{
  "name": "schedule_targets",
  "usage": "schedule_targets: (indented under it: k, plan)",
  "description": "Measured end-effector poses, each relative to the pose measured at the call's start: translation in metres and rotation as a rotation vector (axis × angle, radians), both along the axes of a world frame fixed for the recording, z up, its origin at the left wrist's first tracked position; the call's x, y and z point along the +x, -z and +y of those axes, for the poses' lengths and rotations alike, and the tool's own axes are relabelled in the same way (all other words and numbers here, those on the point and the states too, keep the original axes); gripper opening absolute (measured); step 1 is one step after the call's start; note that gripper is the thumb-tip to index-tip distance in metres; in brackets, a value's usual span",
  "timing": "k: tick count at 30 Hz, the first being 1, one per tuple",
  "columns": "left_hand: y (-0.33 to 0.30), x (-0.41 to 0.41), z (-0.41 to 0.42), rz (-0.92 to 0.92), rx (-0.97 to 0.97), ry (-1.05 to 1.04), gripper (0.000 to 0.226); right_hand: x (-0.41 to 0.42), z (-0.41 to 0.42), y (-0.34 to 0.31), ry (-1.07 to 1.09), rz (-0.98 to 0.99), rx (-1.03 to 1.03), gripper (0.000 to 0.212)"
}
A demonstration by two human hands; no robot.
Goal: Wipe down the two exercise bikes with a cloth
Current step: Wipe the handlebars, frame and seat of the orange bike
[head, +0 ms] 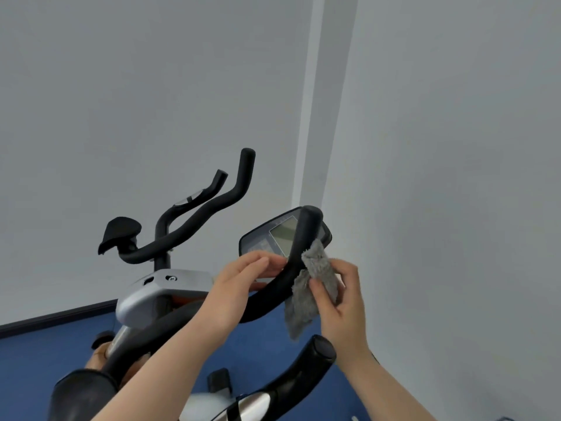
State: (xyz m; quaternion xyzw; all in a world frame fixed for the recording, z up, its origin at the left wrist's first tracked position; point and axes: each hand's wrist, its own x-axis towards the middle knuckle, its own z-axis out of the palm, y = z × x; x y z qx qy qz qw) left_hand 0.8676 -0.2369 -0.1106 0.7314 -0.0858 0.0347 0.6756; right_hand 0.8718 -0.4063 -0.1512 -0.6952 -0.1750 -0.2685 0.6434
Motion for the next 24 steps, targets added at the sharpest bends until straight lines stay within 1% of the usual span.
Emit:
schedule_targets:
  k: [1,3,4,5,8,10,11,12,14,16,17,19,23,24]
  plan:
    - [0.000,0.001,-0.001,0.009,0.003,-0.005,0.035,0.003,-0.004,-0.008,0.016,-0.020,0.017,0.023]
    - [-0.001,0.001,-0.003,0.026,0.014,-0.014,0.035,0.017,-0.008,-0.038,0.131,-0.097,0.044,0.022]
    - [-0.001,0.001,-0.004,0.025,0.012,-0.021,0.034,0.024,-0.005,-0.054,0.152,-0.125,0.055,0.023]
    - [-0.002,0.001,-0.005,0.025,0.007,-0.027,0.033,0.027,0.000,-0.060,0.128,-0.134,0.063,0.025]
    - [-0.002,0.000,-0.007,0.004,-0.005,-0.027,0.032,0.016,0.007,-0.037,0.061,-0.010,0.046,0.030]
    - [-0.002,0.000,-0.006,-0.001,-0.014,-0.016,0.031,0.005,-0.001,-0.022,0.012,0.078,0.032,0.029]
    - [-0.002,0.000,-0.006,0.003,-0.015,-0.010,0.031,0.003,-0.007,-0.024,0.022,0.072,0.019,0.027]
    - [-0.002,0.000,-0.006,0.004,-0.011,-0.004,0.032,0.008,-0.013,-0.032,0.070,0.024,-0.006,0.025]
    - [-0.002,0.000,-0.005,0.005,-0.007,0.010,0.032,0.016,-0.017,-0.065,0.176,-0.102,-0.088,0.022]
    - [-0.002,-0.001,-0.004,0.008,-0.013,0.014,0.032,0.020,-0.014,-0.094,0.113,-0.170,-0.255,0.026]
    - [-0.001,-0.001,-0.004,0.008,-0.015,0.014,0.032,0.020,-0.011,-0.102,0.055,-0.147,-0.340,0.027]
    - [-0.001,-0.001,-0.003,0.005,-0.019,0.015,0.033,0.018,-0.005,-0.111,-0.016,-0.083,-0.435,0.021]
    - [-0.002,0.000,-0.003,0.013,-0.017,0.006,0.033,0.027,0.008,-0.125,0.031,-0.117,-0.623,0.020]
    - [-0.003,0.000,-0.003,0.015,-0.016,0.003,0.033,0.031,0.010,-0.126,0.052,-0.124,-0.622,0.019]
